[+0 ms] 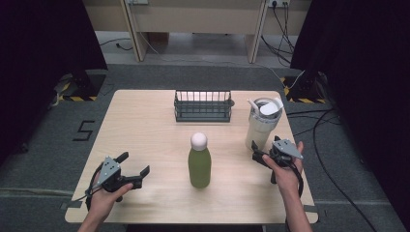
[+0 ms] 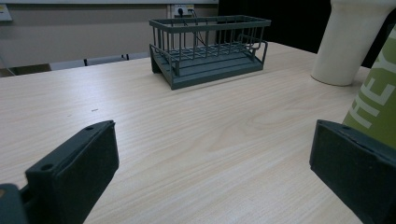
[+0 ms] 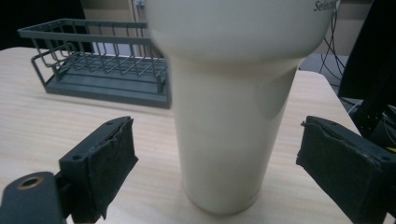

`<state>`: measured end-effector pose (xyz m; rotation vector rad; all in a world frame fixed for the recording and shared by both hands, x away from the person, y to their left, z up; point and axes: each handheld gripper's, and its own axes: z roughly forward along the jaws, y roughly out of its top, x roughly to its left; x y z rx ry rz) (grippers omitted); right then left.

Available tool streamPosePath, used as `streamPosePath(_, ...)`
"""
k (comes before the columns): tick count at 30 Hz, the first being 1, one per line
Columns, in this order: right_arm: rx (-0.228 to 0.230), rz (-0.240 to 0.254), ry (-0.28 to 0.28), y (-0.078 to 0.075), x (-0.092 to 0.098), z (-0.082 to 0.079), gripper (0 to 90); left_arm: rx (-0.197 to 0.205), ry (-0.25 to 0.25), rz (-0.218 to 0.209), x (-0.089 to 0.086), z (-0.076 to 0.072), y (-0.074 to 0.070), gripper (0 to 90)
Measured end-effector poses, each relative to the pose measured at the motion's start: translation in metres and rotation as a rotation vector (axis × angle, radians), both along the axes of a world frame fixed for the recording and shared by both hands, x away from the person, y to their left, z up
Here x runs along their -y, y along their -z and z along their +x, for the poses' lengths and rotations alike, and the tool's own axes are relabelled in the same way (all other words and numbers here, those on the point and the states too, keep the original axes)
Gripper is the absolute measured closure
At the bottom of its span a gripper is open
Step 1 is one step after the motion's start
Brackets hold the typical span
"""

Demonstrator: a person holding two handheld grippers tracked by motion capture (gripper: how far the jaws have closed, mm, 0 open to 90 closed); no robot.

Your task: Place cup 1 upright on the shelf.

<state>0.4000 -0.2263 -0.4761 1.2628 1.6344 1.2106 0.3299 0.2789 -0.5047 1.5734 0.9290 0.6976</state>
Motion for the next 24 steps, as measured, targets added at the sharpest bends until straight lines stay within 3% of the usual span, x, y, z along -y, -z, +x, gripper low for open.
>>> streamPosePath(24,0.015,0.013,0.025,0.004,-0.003,0.041,12.0,-0.001,0.021,0.004,0.003,0.001,0.002,1.3)
